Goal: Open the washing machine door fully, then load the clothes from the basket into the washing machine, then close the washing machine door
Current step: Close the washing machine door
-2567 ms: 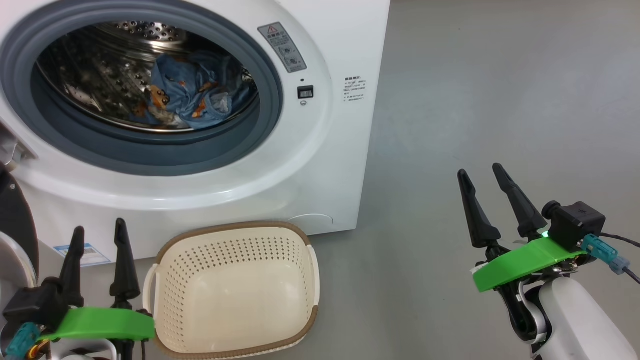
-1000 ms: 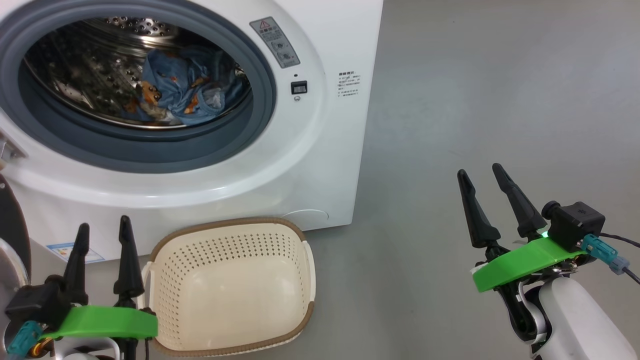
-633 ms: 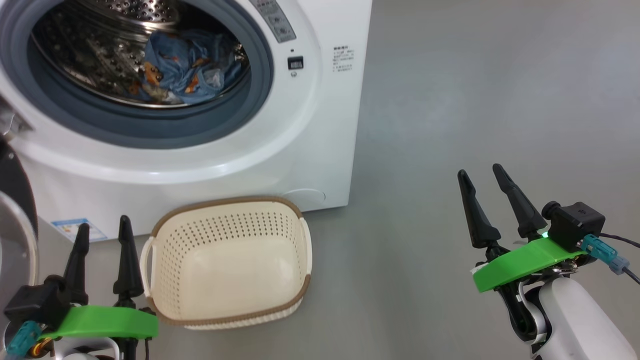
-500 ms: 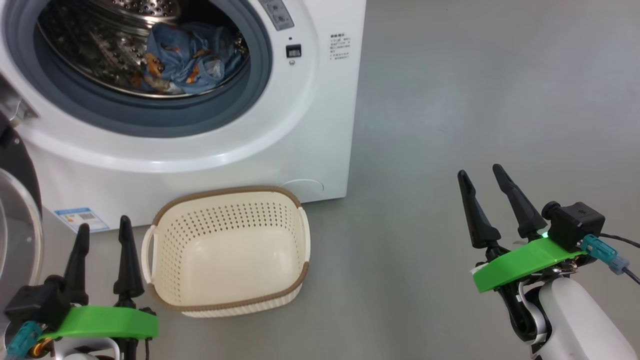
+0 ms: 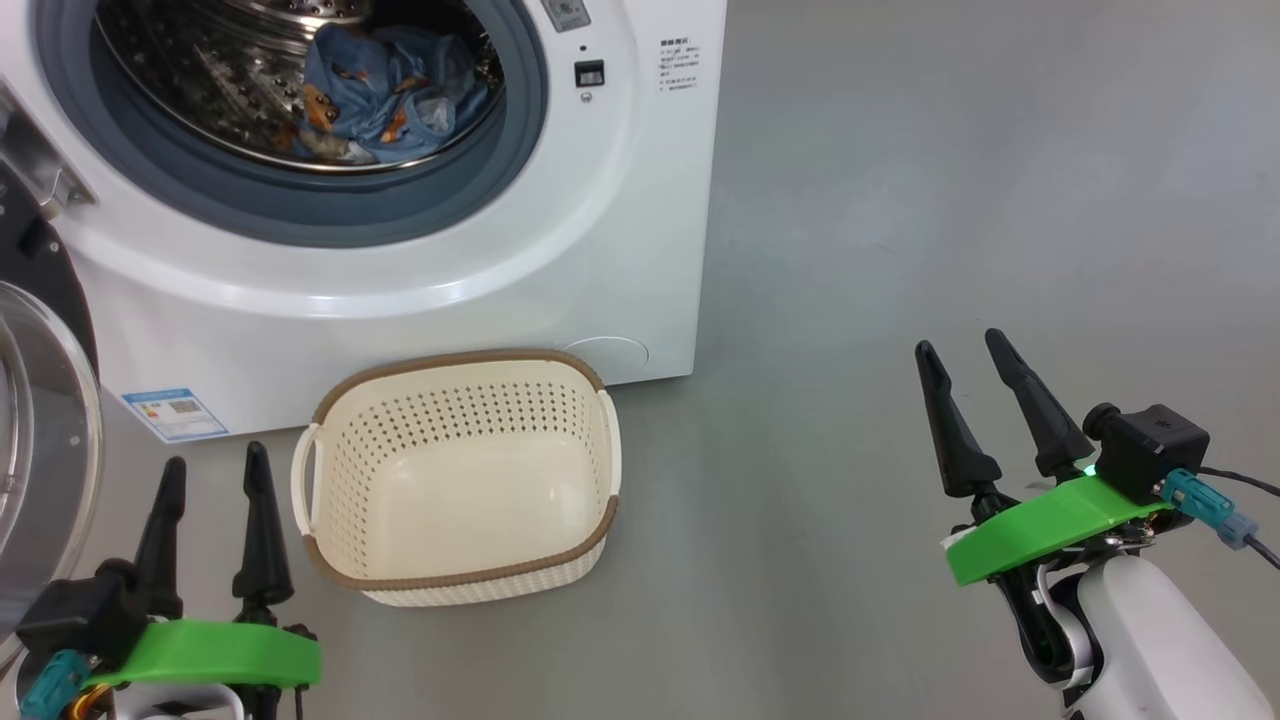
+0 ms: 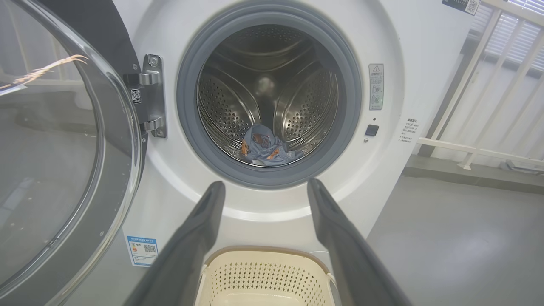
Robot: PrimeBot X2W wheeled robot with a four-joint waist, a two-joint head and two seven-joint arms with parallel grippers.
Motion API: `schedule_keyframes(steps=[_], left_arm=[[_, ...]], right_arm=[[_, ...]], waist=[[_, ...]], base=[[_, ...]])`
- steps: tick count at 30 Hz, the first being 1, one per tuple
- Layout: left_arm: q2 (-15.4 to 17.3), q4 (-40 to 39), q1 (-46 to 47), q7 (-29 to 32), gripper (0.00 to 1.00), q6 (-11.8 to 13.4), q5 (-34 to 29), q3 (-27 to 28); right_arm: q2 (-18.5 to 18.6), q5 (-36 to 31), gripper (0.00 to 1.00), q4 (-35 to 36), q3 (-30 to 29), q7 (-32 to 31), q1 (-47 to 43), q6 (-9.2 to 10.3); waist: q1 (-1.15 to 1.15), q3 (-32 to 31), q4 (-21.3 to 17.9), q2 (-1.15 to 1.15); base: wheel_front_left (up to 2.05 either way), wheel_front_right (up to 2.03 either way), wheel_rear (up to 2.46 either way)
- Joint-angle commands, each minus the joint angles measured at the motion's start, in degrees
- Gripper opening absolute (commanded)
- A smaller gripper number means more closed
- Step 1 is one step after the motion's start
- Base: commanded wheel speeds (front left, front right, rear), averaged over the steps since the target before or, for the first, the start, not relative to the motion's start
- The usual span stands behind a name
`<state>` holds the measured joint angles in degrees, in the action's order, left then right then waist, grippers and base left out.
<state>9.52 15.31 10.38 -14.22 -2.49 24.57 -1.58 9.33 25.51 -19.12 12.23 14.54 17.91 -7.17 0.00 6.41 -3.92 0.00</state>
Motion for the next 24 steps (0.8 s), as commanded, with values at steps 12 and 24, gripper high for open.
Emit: schedule_keyframes(steps=[12,24], left_arm=[[1.0,-1.1,0.4,-0.8,1.0,-0.1,0.0,1.8],[0.6,-1.3,0.6,-0.8,1.0,-0.3,-0.2,1.4]], right_arm=[[0.6,0.5,1.0,1.0,1.1,0.5,-0.3,-0.32],[0.9,0.5,1.0,1.1,1.2,0.5,-0.5,-0.32]], waist=[[0.0,-0.7,0.1,0.0],[0.0,-0.4,2.6,0.0]], base=[[0.0,0.0,0.0],[0.0,0.0,0.0]])
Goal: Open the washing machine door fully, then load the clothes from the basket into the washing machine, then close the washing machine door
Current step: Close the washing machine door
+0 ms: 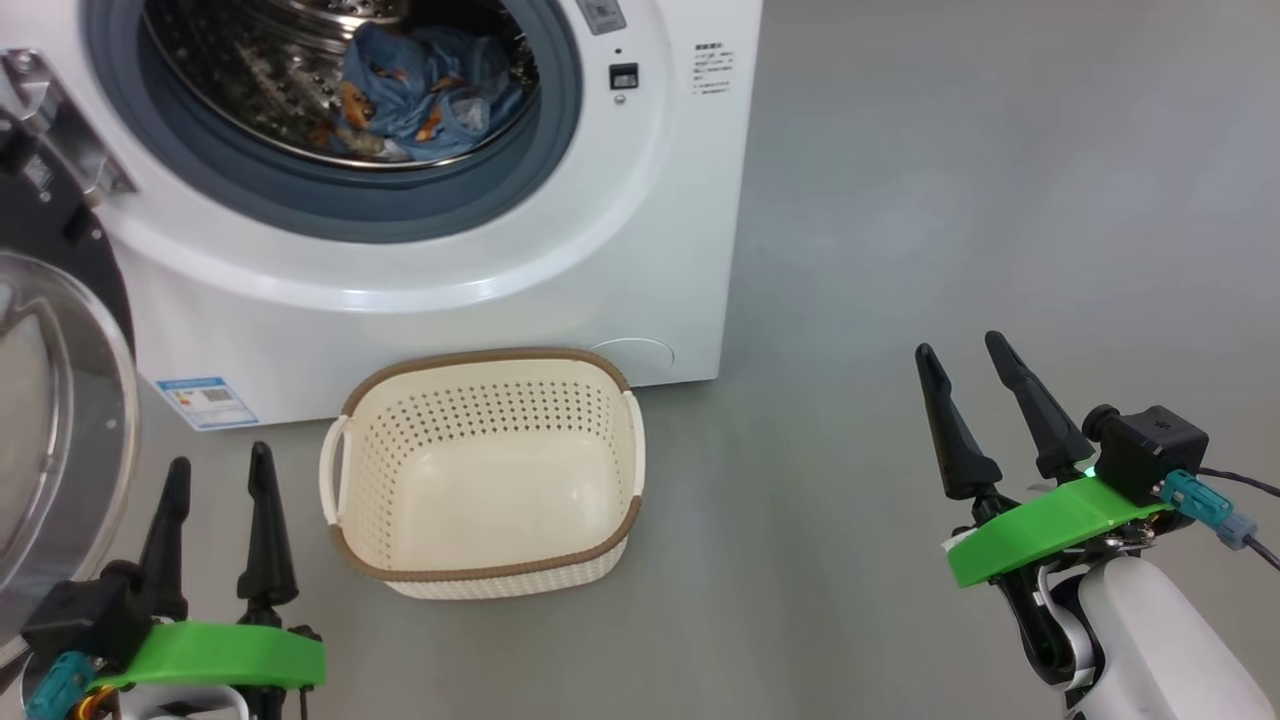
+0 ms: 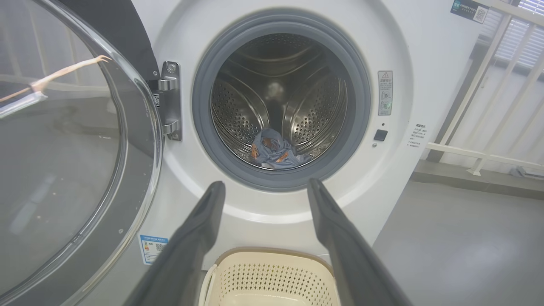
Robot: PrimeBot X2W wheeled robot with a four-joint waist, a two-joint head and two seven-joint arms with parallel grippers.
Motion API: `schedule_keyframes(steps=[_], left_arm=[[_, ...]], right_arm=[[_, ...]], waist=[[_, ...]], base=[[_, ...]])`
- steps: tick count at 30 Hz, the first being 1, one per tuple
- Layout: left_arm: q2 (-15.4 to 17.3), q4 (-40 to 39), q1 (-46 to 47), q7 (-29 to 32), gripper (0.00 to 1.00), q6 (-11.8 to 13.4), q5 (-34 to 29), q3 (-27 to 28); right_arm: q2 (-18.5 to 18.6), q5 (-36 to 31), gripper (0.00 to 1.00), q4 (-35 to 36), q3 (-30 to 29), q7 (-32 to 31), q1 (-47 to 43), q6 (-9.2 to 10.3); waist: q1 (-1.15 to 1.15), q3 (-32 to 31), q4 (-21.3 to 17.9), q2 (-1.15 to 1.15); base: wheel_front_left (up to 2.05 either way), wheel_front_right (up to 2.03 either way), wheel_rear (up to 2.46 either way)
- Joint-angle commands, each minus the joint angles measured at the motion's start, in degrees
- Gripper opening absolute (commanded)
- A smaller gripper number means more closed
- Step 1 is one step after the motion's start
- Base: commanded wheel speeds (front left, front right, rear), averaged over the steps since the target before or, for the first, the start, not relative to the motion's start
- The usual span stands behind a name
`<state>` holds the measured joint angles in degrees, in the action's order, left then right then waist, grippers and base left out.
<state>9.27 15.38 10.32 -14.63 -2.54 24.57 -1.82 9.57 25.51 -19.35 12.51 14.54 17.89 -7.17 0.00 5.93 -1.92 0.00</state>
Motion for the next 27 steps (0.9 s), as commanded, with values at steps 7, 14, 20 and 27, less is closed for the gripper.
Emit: schedule_keyframes(steps=[7,14,20,27], left_arm=[[0.4,-1.3,0.4,-0.4,1.0,0.4,-1.5,1.5],[-0.4,-1.6,-0.5,-0.4,1.0,1.4,-2.3,1.8],[-0.5,-1.3,-1.0,-0.4,1.0,1.7,-2.6,1.9],[-0.7,-1.4,-1.6,-0.4,1.0,1.9,-2.8,1.8]], right_arm=[[0.9,0.8,1.0,0.9,1.6,0.5,-0.7,-0.32],[1.2,1.3,1.0,0.3,2.5,0.5,-0.8,-0.32],[1.2,1.8,1.0,-0.1,3.1,0.5,-1.1,-0.32],[1.2,2.3,1.0,-0.5,3.9,0.5,-1.4,-0.32]], waist=[[0.0,-0.6,3.8,0.0],[0.0,-1.8,7.9,0.0],[0.0,-2.5,11.1,0.0],[0.0,-3.2,15.3,0.0]], base=[[0.0,0.0,0.0],[0.0,0.0,0.0],[0.0,0.0,0.0],[0.0,0.0,0.0]])
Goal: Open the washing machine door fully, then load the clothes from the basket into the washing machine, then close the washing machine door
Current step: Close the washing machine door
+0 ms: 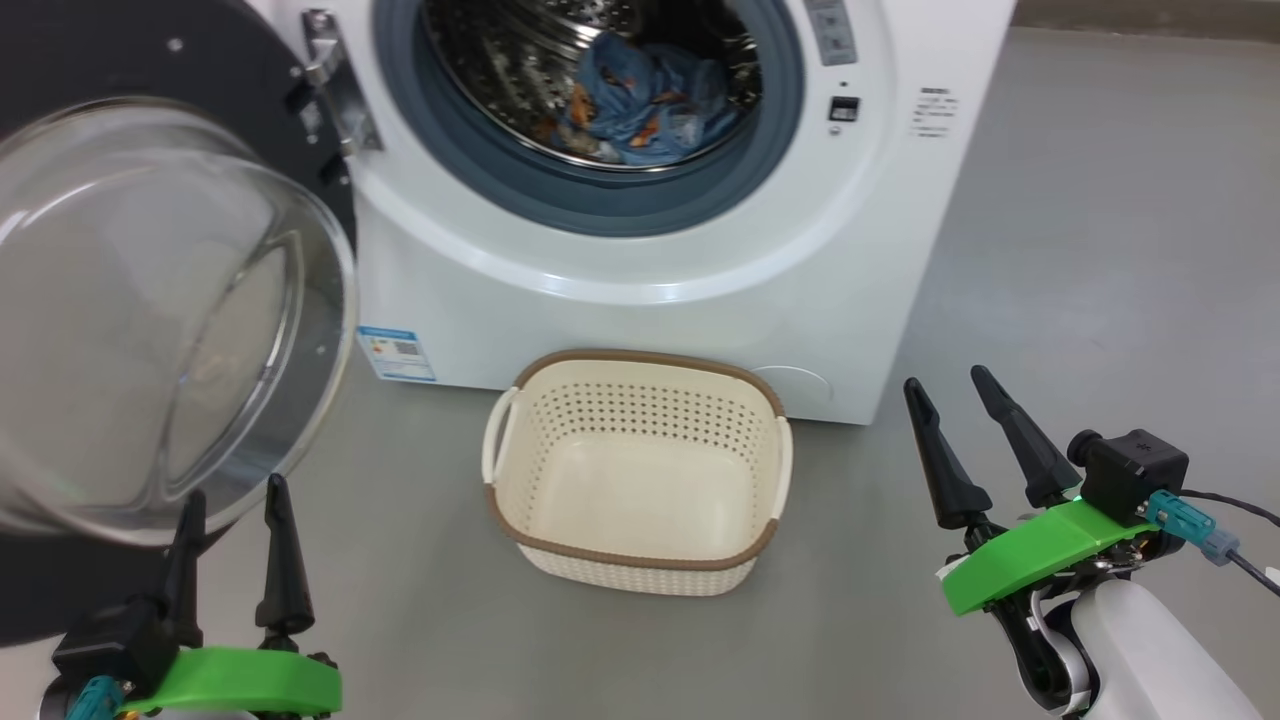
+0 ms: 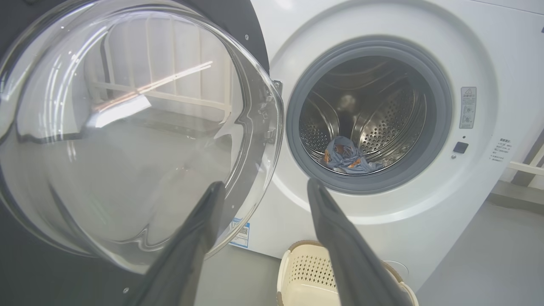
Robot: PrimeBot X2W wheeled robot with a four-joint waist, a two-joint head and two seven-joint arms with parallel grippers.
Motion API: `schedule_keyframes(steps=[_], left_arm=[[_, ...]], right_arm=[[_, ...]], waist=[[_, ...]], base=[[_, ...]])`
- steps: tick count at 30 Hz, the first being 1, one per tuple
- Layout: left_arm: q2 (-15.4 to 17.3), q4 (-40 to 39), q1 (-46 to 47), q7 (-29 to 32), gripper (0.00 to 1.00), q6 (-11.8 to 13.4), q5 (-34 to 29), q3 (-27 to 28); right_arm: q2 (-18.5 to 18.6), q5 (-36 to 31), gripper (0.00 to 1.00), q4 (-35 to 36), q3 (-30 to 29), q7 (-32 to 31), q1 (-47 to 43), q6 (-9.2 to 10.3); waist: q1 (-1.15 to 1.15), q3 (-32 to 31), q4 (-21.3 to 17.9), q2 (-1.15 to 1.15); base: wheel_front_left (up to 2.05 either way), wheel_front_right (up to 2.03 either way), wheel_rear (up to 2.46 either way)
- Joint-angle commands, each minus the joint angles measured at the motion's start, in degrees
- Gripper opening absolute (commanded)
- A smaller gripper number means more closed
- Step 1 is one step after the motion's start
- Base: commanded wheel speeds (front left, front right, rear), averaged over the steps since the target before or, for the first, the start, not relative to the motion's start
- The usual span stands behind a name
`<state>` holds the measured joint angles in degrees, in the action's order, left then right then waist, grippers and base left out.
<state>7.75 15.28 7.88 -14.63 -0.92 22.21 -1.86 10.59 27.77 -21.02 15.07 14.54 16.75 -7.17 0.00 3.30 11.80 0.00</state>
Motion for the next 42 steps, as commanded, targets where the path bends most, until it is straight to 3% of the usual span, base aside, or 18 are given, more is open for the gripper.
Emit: schedule_keyframes(steps=[1,21,31,42], left_arm=[[0.9,-1.2,0.7,-0.4,1.0,0.3,-0.4,1.8],[1.0,-0.4,-0.3,-0.4,1.0,1.5,0.1,1.3],[1.1,-0.5,-0.4,-0.4,1.0,1.8,0.6,1.4],[1.0,-1.2,-0.5,-0.4,1.0,2.2,1.0,1.6]], right_arm=[[0.2,0.1,1.0,1.1,1.4,0.5,-0.3,-0.32],[-0.3,0.7,1.0,0.6,2.0,0.5,-0.6,-0.32],[-0.5,0.8,1.0,0.4,2.4,0.5,-0.4,-0.32],[-0.4,1.2,1.0,0.1,3.1,0.5,-0.2,-0.32]], waist=[[0.0,-0.6,2.2,0.0],[0.0,-1.1,13.8,0.0],[0.0,-1.2,15.6,0.0],[0.0,-1.2,14.8,0.0]], base=[[0.0,0.0,0.0],[0.0,0.0,0.0],[0.0,0.0,0.0],[0.0,0.0,0.0]])
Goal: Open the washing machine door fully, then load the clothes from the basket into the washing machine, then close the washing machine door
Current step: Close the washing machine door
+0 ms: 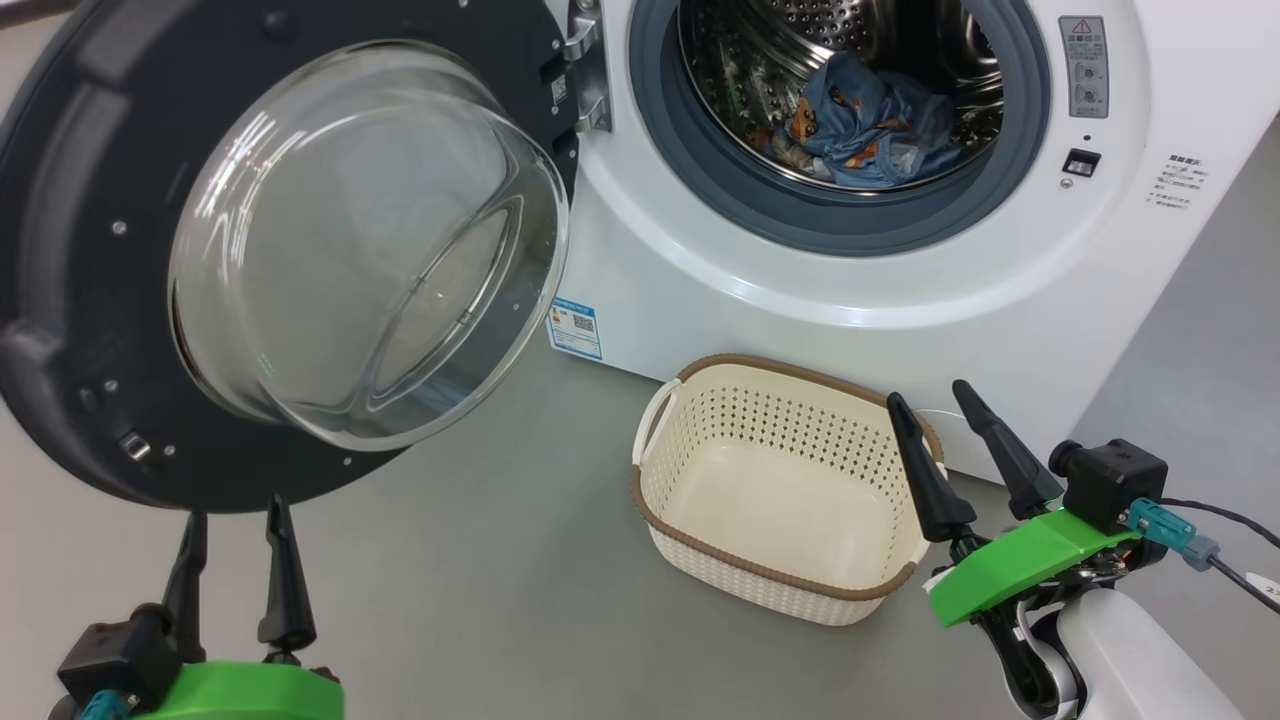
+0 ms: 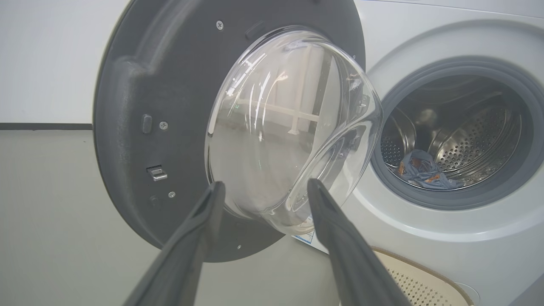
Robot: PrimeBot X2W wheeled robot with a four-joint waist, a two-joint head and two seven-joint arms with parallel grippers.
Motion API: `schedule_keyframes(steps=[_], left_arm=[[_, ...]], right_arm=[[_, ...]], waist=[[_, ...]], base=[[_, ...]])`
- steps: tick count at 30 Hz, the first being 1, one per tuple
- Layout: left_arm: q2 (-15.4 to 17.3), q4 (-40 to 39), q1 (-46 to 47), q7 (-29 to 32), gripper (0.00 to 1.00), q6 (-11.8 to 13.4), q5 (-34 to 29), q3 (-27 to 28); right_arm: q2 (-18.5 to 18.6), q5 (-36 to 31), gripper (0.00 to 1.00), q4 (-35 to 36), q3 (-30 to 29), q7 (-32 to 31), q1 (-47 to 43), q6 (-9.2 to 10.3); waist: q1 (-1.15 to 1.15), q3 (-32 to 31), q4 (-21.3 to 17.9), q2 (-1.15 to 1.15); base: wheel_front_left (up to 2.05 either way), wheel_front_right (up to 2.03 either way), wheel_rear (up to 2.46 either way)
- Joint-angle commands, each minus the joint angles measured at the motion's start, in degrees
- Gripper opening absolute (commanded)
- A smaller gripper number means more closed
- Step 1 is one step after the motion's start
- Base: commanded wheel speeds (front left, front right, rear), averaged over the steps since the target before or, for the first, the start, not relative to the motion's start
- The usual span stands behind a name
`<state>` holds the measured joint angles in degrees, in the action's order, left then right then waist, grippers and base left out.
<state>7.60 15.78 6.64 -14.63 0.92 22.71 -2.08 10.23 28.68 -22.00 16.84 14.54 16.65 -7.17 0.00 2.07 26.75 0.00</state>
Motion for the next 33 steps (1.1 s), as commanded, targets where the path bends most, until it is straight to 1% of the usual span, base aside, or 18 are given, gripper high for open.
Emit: schedule_keyframes(steps=[1,10,11,12,13,14,15,20,23,27,31,33], left_arm=[[1.2,-1.8,0.7,-0.4,1.0,0.4,0.5,1.9],[1.2,-1.9,0.8,-0.4,1.0,0.4,0.5,1.7],[1.2,-1.9,0.8,-0.4,0.89,0.4,0.5,1.7],[1.2,-1.9,0.8,-0.4,0.59,0.3,0.5,1.7],[1.3,-1.9,0.8,-0.4,0.31,0.3,0.6,1.7],[1.3,-1.9,0.8,-0.4,0.08,0.3,0.6,1.6],[1.4,-1.8,0.8,-0.4,0.0,0.2,0.7,1.6],[2.4,-3.4,1.6,-0.4,0.0,-1.0,1.0,1.7],[4.1,-6.0,3.2,-0.4,0.0,-1.6,1.6,2.9],[7.5,-11.4,5.6,0.7,0.0,-1.8,1.5,4.5],[9.8,-16.9,8.5,2.7,0.0,-2.2,4.2,7.4],[10.6,-18.5,10.0,3.8,0.0,-2.6,6.6,9.1]], right_arm=[[0.0,0.3,1.0,1.1,1.4,0.5,-0.1,-0.32],[0.2,0.5,1.0,1.1,1.1,0.5,-0.1,-0.32],[0.1,0.5,1.0,1.0,1.1,0.5,-0.2,-0.32],[0.1,0.4,1.0,1.0,1.0,0.5,-0.2,-0.32],[0.1,0.4,1.0,1.0,1.0,0.5,-0.2,-0.32],[0.0,0.4,1.0,1.0,1.0,0.5,-0.2,-0.32],[0.0,0.4,1.0,1.0,1.0,0.5,-0.2,-0.32],[0.1,0.5,1.0,1.0,1.1,0.5,-0.3,-0.32],[0.3,0.5,1.0,1.0,1.3,0.5,-0.3,-0.32],[0.5,0.6,1.0,0.9,1.4,0.5,-0.3,-0.32],[0.7,0.6,1.0,0.8,1.6,0.5,-0.2,-0.32],[0.8,0.5,1.0,0.8,1.7,0.5,-0.1,-0.32]], waist=[[0.0,0.1,-0.2,0.0],[0.0,0.1,-0.6,0.0],[0.0,0.0,-0.6,0.0],[0.0,0.0,-0.5,0.0],[0.0,0.0,-0.5,0.0],[0.0,-0.1,-0.5,0.0],[0.0,-0.1,-0.4,0.0],[0.0,-0.1,-0.3,0.0],[0.0,-0.2,-0.2,0.0],[0.0,-0.2,-0.3,0.0],[0.0,-0.2,-0.7,0.0],[0.0,-0.1,-0.9,0.0]], base=[[0.0,0.0,0.0],[0.0,0.0,0.0],[0.0,0.0,0.0],[0.0,0.0,0.0],[0.0,0.0,0.0],[0.0,0.0,0.0],[0.0,0.0,0.0],[0.0,0.0,0.0],[0.0,0.0,0.0],[0.0,0.0,0.0],[0.0,0.0,0.0],[0.0,0.0,0.0]])
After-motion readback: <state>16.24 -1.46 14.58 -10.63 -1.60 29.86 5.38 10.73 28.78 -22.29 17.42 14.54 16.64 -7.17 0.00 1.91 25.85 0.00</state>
